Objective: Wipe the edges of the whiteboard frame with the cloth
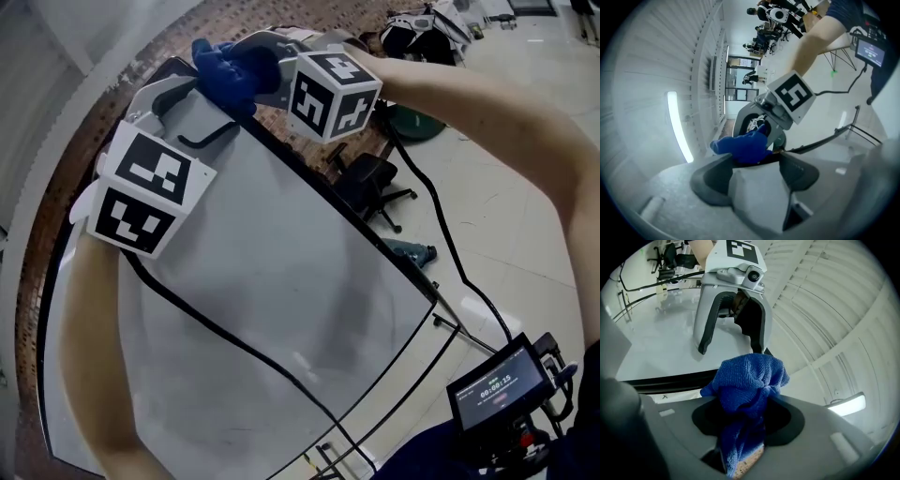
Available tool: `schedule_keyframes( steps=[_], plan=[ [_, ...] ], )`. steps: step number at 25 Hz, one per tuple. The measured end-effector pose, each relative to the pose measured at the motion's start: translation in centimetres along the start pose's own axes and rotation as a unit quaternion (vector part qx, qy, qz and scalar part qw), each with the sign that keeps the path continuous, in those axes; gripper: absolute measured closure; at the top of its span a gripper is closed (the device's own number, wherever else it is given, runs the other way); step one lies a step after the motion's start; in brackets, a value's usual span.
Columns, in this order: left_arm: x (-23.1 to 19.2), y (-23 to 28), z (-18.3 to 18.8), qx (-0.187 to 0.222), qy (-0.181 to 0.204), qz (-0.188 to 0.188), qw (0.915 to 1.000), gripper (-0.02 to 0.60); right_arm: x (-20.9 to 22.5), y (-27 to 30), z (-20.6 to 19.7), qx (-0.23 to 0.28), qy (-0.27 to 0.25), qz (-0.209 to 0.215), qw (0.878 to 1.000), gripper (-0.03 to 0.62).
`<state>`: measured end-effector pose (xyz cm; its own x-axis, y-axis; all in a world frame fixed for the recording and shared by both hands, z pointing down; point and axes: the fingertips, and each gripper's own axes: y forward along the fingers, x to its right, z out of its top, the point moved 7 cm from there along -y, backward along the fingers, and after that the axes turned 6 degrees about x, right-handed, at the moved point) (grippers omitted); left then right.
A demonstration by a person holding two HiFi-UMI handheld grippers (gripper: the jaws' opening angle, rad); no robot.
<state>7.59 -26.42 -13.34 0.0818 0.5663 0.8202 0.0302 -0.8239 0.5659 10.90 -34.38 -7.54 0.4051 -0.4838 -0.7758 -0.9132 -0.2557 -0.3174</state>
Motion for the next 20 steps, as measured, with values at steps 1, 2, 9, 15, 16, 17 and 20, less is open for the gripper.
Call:
schedule_keyframes(
  steps=[1,2,9,15,16,17,20],
  plan=[
    [0.4,0.1,0.0,0.001,0.0,-0.005,1.0,0.268,-0.4,-0.1,0.0,0.003,0.006,0.001,1.0,0.401],
    [0.7,0.2,0.1,0.002,0.001,-0.008,1.0,0.268,-0.7,-0.3,-0.1,0.006,0.01,0.002,1.0,0.401],
    [2.6,1.2,0.4,0.002,0.006,-0.021,0.9998,0.268,-2.7,-1.9,-1.0,0.004,0.011,-0.002,1.0,0.401],
    [5.5,4.2,0.2,-0.006,0.041,-0.038,0.9984,0.405,-5.3,-4.1,-3.8,-0.026,0.037,0.003,0.999,0.401],
    [5.5,3.8,0.2,-0.014,0.053,-0.027,0.9981,0.408,-5.2,-4.0,-3.4,-0.021,0.031,0.001,0.999,0.401],
    [5.5,3.4,0.1,-0.021,0.061,-0.018,0.9977,0.407,-5.0,-4.0,-3.0,-0.017,0.023,0.001,1.0,0.401],
    [6.1,3.0,0.1,-0.038,0.06,-0.013,0.9974,0.408,-5.4,-4.3,-2.6,-0.015,0.013,0.004,1.0,0.401]
  ],
)
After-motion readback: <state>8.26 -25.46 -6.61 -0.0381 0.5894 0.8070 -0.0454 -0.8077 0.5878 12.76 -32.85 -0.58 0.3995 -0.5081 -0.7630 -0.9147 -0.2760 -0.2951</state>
